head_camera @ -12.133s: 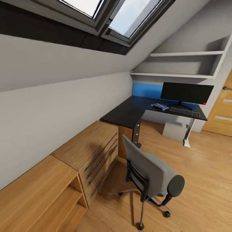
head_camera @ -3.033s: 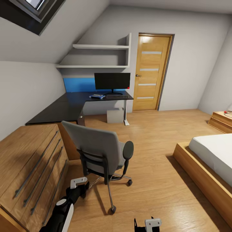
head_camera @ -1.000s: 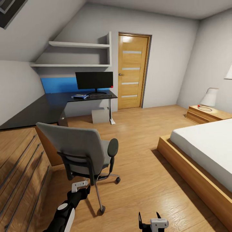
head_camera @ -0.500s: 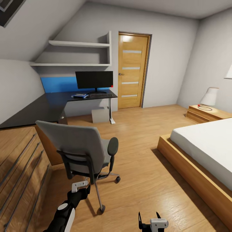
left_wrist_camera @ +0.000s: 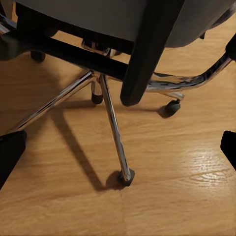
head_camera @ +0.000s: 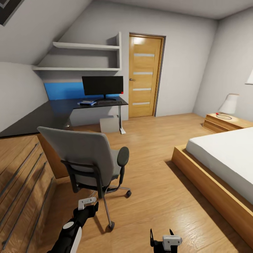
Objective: In the bedroom, organize the workspace by keeping the computer under the desk, ensuring the monitor is on the desk, placing the keyboard on the desk next to the monitor, placing the mouse on the desk next to the keyboard, moving the folder from the swivel chair onto the desk next to the mouse, stacking the notebook on top of the folder with the pen on top of the notebook, and positioning the swivel chair next to the desk.
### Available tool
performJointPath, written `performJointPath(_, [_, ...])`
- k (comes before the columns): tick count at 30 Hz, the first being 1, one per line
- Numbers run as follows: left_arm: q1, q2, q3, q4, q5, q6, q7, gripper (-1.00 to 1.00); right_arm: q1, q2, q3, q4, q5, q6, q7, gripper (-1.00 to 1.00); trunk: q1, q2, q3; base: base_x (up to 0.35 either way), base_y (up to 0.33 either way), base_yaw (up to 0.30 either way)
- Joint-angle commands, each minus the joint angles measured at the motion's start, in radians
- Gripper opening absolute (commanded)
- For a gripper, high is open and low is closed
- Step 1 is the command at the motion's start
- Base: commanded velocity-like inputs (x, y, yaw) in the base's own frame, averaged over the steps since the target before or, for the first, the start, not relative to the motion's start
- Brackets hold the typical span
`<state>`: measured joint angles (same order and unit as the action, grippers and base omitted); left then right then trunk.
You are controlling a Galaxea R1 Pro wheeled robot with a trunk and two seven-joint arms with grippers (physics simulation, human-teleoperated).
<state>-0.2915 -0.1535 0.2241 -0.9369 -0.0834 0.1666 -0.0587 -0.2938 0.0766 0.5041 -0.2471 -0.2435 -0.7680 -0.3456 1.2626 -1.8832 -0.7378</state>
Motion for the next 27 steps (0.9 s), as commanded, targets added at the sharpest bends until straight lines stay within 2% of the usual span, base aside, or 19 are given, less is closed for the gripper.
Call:
performJointPath(1, [0.000, -0.001, 0.005, -0.002, -0.009, 0.005, -0.006, 1.00, -0.001, -0.002, 0.008, -0.039, -0.008, 0.042, -0.018, 1.00, 0.004, -0.008, -0.004, 0.000, 0.000, 0.000])
performJointPath(6, [0.000, -0.001, 0.005, -0.002, -0.009, 0.005, -0.006, 1.00, -0.002, -0.005, 0.007, -0.184, -0.006, 0.192, -0.064, 1.00, 0.023, -0.043, -0.020, 0.000, 0.000, 0.000])
performJointPath(7, [0.000, 0.000, 0.005, -0.002, -0.009, 0.005, -0.006, 1.00, -0.002, -0.008, 0.008, -0.250, -0.005, 0.254, -0.084, 1.00, 0.027, -0.050, -0.023, 0.000, 0.000, 0.000])
performJointPath(8, [0.000, 0.000, 0.005, -0.002, -0.009, 0.005, -0.006, 1.00, -0.002, -0.011, 0.009, -0.281, -0.004, 0.284, -0.093, 1.00, 0.031, -0.057, -0.026, 0.000, 0.000, 0.000])
performJointPath(10, [0.000, 0.000, 0.005, -0.002, -0.009, 0.005, -0.006, 1.00, -0.002, -0.021, 0.010, -0.336, -0.005, 0.340, -0.105, 1.00, 0.038, -0.071, -0.032, 0.000, 0.000, 0.000])
performJointPath(11, [0.000, 0.000, 0.005, -0.002, -0.009, 0.005, -0.006, 1.00, -0.001, -0.038, 0.011, -0.382, -0.006, 0.381, -0.114, 1.00, 0.042, -0.078, -0.036, 0.000, 0.000, 0.000])
performJointPath(16, [0.000, 0.000, 0.005, -0.003, -0.009, 0.005, -0.006, 1.00, 0.010, -0.077, 0.014, -0.470, -0.009, 0.422, -0.126, 1.00, 0.061, -0.113, -0.051, 0.000, 0.000, 0.000])
performJointPath(17, [0.000, 0.000, 0.005, -0.003, -0.009, 0.005, -0.005, 1.00, 0.023, -0.087, 0.014, -0.513, -0.010, 0.427, -0.129, 1.00, 0.065, -0.120, -0.054, 0.000, 0.000, 0.000])
performJointPath(18, [0.000, 0.000, 0.005, -0.003, -0.009, 0.005, -0.005, 1.00, 0.023, -0.087, 0.014, -0.513, -0.010, 0.427, -0.129, 1.00, 0.069, -0.127, -0.057, 0.000, 0.000, 0.000])
performJointPath(19, [0.000, 0.000, 0.005, -0.003, -0.009, 0.005, -0.005, 1.00, 0.046, -0.096, 0.014, -0.570, -0.010, 0.431, -0.131, 1.00, 0.073, -0.134, -0.061, 0.000, 0.000, 0.000])
performJointPath(22, [0.000, 0.000, 0.005, -0.003, -0.009, 0.005, -0.004, 1.00, 0.103, -0.118, 0.014, -0.661, -0.009, 0.436, -0.134, 1.00, 0.084, -0.155, -0.070, 0.000, 0.000, 0.000])
performJointPath(25, [0.000, 0.000, 0.005, -0.003, -0.009, 0.005, -0.003, 1.00, 0.178, -0.145, 0.015, -0.738, -0.006, 0.437, -0.135, 1.00, 0.096, -0.176, -0.079, 0.000, 0.000, 0.000])
performJointPath(27, [0.000, 0.000, 0.005, -0.003, -0.009, 0.005, -0.003, 1.00, 0.199, -0.153, 0.015, -0.757, -0.006, 0.436, -0.135, 1.00, 0.104, -0.190, -0.086, 0.000, 0.000, 0.000])
